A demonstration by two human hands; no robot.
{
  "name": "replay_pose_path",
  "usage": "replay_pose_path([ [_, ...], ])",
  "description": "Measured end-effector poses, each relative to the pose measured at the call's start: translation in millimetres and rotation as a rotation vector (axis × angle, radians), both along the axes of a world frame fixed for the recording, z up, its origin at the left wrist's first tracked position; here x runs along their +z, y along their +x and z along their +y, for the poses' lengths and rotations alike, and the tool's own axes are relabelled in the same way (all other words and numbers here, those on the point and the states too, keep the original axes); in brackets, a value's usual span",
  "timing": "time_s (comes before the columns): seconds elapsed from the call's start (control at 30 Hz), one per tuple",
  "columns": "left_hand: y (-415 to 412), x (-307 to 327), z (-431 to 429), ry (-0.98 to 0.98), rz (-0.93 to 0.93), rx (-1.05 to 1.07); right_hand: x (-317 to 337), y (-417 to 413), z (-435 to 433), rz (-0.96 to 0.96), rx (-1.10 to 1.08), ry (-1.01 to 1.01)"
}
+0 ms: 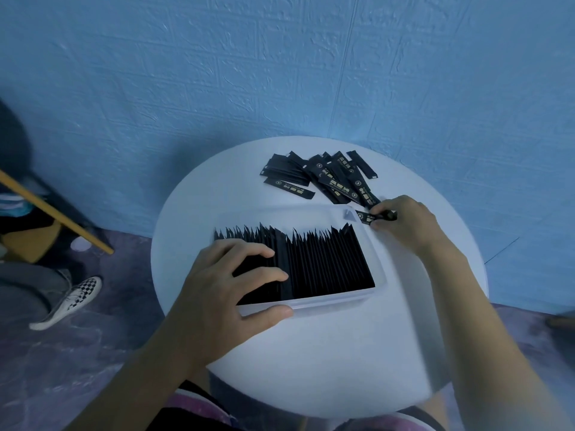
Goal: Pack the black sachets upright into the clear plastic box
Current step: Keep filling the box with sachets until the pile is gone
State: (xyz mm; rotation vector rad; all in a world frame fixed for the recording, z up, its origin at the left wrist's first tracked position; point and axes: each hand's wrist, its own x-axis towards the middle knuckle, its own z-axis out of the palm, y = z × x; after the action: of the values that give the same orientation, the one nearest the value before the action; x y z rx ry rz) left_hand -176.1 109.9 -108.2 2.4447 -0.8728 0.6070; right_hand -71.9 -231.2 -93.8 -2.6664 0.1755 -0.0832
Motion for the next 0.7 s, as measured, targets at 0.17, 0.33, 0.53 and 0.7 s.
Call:
replay_pose_path([
  [0.17, -0.3, 0.2, -0.6, -0.007, -0.005, -0.001, 1.0, -6.2, 7.4, 0.048, 0.016, 0.118],
  [0.33, -0.2, -0.5, 0.0, -0.012, 0.003, 0.004, 8.6, 3.9, 6.7, 0.013, -0.039, 0.383],
  [0.53, -0.4, 0.6, -0.6, -0.012, 0.015, 0.005, -1.7, 30.2, 19.7, -0.013, -0.221, 0.26],
  [0.7, -0.9, 1.3, -0.9, -0.021, 0.011, 0.004, -2.7, 32.5, 24.4, 0.017, -0.218, 0.247],
])
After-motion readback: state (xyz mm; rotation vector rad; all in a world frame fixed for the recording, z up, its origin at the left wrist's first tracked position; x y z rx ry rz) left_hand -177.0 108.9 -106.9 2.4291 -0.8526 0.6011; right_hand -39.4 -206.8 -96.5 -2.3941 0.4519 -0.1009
